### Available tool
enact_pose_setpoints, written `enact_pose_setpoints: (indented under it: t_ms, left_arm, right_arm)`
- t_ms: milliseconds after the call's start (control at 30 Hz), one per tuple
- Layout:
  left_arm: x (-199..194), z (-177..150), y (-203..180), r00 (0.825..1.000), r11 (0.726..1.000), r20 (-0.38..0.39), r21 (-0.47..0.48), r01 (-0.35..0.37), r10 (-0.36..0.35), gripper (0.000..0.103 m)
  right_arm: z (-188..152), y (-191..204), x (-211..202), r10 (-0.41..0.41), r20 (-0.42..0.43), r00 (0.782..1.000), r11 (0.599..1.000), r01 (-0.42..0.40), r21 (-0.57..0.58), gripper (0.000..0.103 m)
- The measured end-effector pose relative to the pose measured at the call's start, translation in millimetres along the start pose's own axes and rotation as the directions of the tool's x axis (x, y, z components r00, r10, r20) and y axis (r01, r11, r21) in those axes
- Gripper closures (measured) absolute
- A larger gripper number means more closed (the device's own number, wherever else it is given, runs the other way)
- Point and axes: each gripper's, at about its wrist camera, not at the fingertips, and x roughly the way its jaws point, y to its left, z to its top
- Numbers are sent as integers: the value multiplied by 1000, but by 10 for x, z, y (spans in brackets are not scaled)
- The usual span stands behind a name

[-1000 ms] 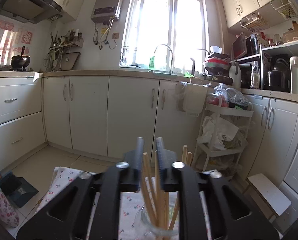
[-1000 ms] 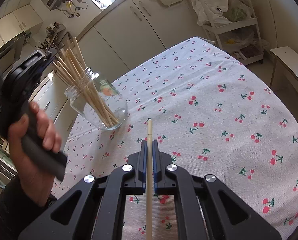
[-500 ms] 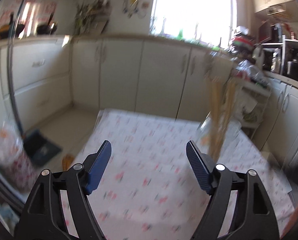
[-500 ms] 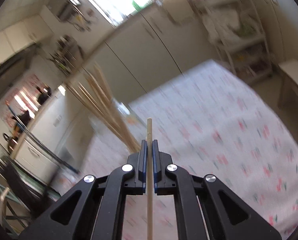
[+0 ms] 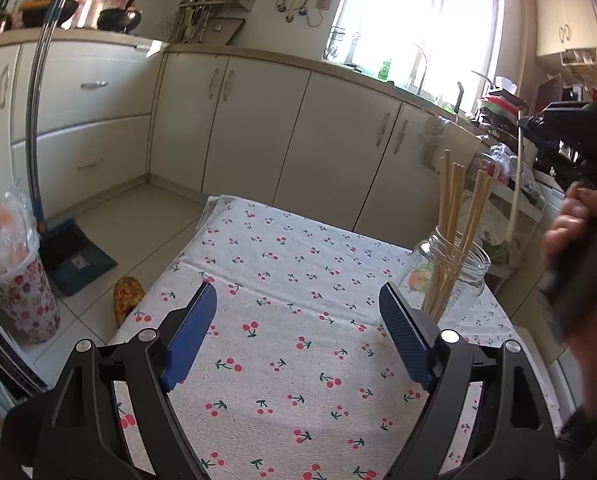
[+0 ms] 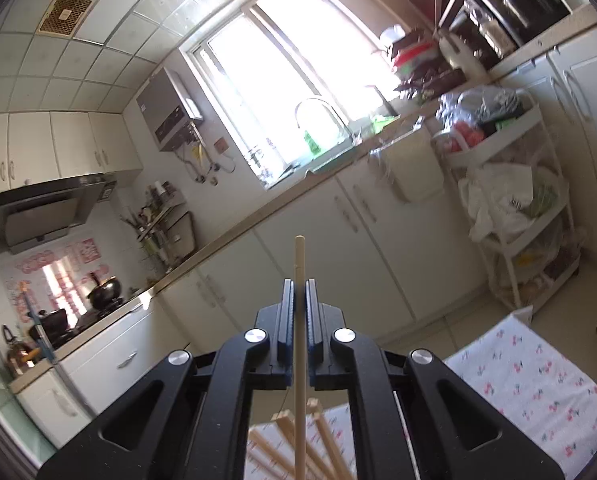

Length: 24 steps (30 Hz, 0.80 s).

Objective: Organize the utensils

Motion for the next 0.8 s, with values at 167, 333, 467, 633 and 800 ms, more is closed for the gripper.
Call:
enact_pose_setpoints:
  t_ms: [167, 333, 467, 633, 800]
  left_arm:
    - [39, -8, 78, 1000, 999, -18, -42, 7, -8, 23]
    - [54, -14, 52, 1000, 999, -19, -32, 10, -10, 22]
    - [76, -16, 57, 1000, 999, -29, -38, 3, -4, 20]
    - [89, -25, 54, 999, 999, -34, -40, -8, 6, 18]
    - [74, -32, 37, 1000, 999, -26, -34, -14, 14, 17]
  right_arm:
    - [-118, 25, 212, -52, 23, 998, 996, 54, -64, 97]
    - [-364, 18, 204, -72, -6, 997, 989, 70, -132, 97]
    - [-548, 54, 84, -71, -36, 997, 979, 63, -194, 97]
    - [-739, 105, -58, -69, -98, 993, 964, 41, -263, 97]
    - [-878, 116, -142, -72, -171, 983, 954, 17, -300, 97]
